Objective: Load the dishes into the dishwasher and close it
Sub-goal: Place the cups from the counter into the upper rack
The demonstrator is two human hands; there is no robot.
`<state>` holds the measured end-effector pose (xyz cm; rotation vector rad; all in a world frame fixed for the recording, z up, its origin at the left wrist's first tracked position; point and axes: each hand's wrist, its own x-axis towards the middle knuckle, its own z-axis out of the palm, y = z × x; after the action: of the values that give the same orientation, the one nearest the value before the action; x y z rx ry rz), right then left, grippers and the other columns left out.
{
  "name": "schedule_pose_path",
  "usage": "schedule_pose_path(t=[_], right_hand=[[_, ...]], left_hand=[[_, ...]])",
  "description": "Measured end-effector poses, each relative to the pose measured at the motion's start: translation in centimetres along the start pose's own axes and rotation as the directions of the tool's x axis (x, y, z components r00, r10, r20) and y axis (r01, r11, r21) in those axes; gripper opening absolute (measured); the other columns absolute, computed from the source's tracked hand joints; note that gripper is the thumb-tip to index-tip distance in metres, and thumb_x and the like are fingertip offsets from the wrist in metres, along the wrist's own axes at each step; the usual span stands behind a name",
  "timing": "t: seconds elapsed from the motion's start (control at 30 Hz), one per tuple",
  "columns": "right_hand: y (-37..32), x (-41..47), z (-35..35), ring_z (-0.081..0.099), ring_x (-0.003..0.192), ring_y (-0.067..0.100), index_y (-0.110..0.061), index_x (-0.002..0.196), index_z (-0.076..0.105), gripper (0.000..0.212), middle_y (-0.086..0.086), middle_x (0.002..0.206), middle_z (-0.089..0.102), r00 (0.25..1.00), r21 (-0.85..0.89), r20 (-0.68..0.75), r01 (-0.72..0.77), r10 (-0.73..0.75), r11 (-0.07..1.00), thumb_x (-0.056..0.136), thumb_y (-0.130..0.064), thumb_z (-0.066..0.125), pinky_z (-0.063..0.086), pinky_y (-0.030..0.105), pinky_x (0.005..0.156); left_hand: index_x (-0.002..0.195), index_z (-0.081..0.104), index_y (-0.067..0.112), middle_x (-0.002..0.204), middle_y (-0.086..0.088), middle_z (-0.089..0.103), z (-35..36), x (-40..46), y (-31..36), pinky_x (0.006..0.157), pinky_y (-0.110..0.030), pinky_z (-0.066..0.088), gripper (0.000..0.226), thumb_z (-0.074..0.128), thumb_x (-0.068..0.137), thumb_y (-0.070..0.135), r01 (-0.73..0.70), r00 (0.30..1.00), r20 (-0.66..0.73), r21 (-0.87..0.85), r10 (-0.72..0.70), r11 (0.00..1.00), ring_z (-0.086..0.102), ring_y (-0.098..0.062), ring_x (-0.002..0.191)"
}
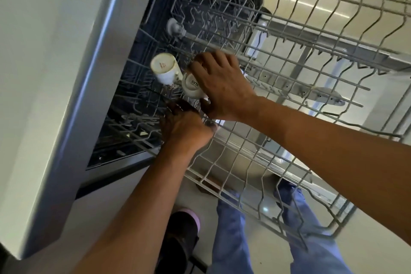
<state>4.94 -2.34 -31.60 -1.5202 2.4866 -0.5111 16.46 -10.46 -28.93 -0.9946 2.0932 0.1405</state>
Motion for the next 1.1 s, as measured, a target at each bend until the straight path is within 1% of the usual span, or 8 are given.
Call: schedule_pose_path(t=[0.27, 0.4, 0.5, 0.6, 0.77, 0.87, 1.03, 1.1], right_hand=[[0.4, -1.4, -1.7, 0.03, 0.145, 0.04, -0.025, 0.158, 0.028, 0.103, 0.018, 0.159, 0.032, 0.994, 0.07, 0.103, -0.05, 0.043, 0.996, 0.073, -0.055, 0.078, 0.037, 0.054, 0.114], [0.4, -3.7, -5.7, 0.042, 0.138, 0.036, -0.021, 0.156, 0.037, 0.086, 0.014, 0.153, 0.042, 0.996, 0.236, 0.058, -0.075, 0.063, 0.969, 0.082, -0.044, 0.075, 0.044, 0.053, 0.108], [0.2, -5.6, -10.3, 0.061, 0.116, 0.03, -0.018, 0.143, 0.055, 0.056, 0.008, 0.134, 0.059, 0.996, 0.348, -0.001, -0.085, 0.091, 0.934, 0.091, -0.034, 0.07, 0.055, 0.046, 0.089], [-0.9, -7.0, -16.1, 0.07, 0.088, 0.016, -0.019, 0.115, 0.072, 0.026, -0.003, 0.103, 0.073, 0.983, 0.48, -0.087, -0.099, 0.16, 0.872, 0.096, -0.035, 0.064, 0.059, 0.042, 0.074], [-5.7, -6.2, -26.8, 0.07, 0.076, 0.002, -0.025, 0.095, 0.078, 0.017, -0.017, 0.083, 0.074, 0.93, 0.598, -0.312, 0.033, 0.195, 0.8, 0.095, -0.036, 0.065, 0.057, 0.027, 0.066], [-10.9, -3.2, -32.2, 0.071, 0.074, 0.003, -0.029, 0.093, 0.075, 0.013, -0.021, 0.081, 0.073, 0.921, 0.615, -0.376, 0.164, 0.104, 0.771, 0.094, -0.036, 0.065, 0.056, 0.023, 0.064], [-20.4, 3.6, -36.3, 0.07, 0.08, 0.003, -0.032, 0.097, 0.073, 0.015, -0.02, 0.087, 0.072, 0.916, 0.546, -0.389, 0.314, -0.097, 0.777, 0.094, -0.043, 0.064, 0.058, 0.028, 0.067], [-24.0, 6.3, -36.5, 0.07, 0.081, 0.002, -0.03, 0.103, 0.073, 0.022, -0.018, 0.09, 0.073, 0.912, 0.522, -0.376, 0.355, -0.164, 0.776, 0.095, -0.049, 0.064, 0.058, 0.026, 0.068]], left_hand=[[0.162, 0.016, 0.006, 0.167, -0.029, 0.014, -0.1, -0.7, -0.3, 0.121, -0.059, 0.026, 0.113, 0.055, 0.085, 0.079, -0.042, 0.998, -0.052, 0.021, 0.043, 0.999, 0.021, -0.046, 0.152], [0.164, -0.002, 0.011, 0.171, -0.021, -0.003, -1.8, -3.4, -1.1, 0.125, -0.06, 0.015, 0.109, 0.052, 0.092, 0.072, -0.157, 0.982, -0.098, 0.023, 0.159, 0.987, 0.007, -0.043, 0.157], [0.161, 0.02, 0.022, 0.167, -0.012, 0.021, -4.6, -7.7, -1.2, 0.123, -0.054, 0.025, 0.083, 0.051, 0.096, 0.063, -0.342, 0.93, -0.15, -0.024, 0.335, 0.939, 0.023, -0.037, 0.153], [0.142, 0.048, 0.024, 0.139, -0.003, 0.056, -8.6, -13.2, -1.1, 0.105, -0.044, 0.046, 0.053, 0.056, 0.097, 0.051, -0.574, 0.815, -0.174, -0.118, 0.552, 0.81, 0.053, -0.027, 0.128], [0.145, 0.05, 0.033, 0.138, 0.005, 0.061, -16.3, -22.5, -3.8, 0.098, -0.031, 0.05, 0.05, 0.056, 0.099, 0.051, -0.783, 0.616, -0.301, -0.131, 0.728, 0.608, 0.058, -0.015, 0.12], [0.128, 0.057, 0.034, 0.118, 0.009, 0.066, -21.2, -26.6, -8.5, 0.083, -0.029, 0.048, 0.036, 0.054, 0.097, 0.051, -0.789, 0.584, -0.471, -0.137, 0.661, 0.599, 0.058, -0.011, 0.103], [0.13, 0.067, 0.028, 0.127, 0.009, 0.071, -26.2, -28.6, -20.2, 0.1, -0.026, 0.049, 0.033, 0.066, 0.098, 0.038, -0.729, 0.465, -0.803, -0.109, 0.372, 0.676, 0.063, -0.011, 0.115], [0.133, 0.064, 0.034, 0.132, 0.013, 0.067, -27.2, -28.2, -25.3, 0.104, -0.024, 0.045, 0.035, 0.062, 0.1, 0.044, -0.629, 0.48, -0.836, -0.118, 0.264, 0.769, 0.059, -0.006, 0.12]])
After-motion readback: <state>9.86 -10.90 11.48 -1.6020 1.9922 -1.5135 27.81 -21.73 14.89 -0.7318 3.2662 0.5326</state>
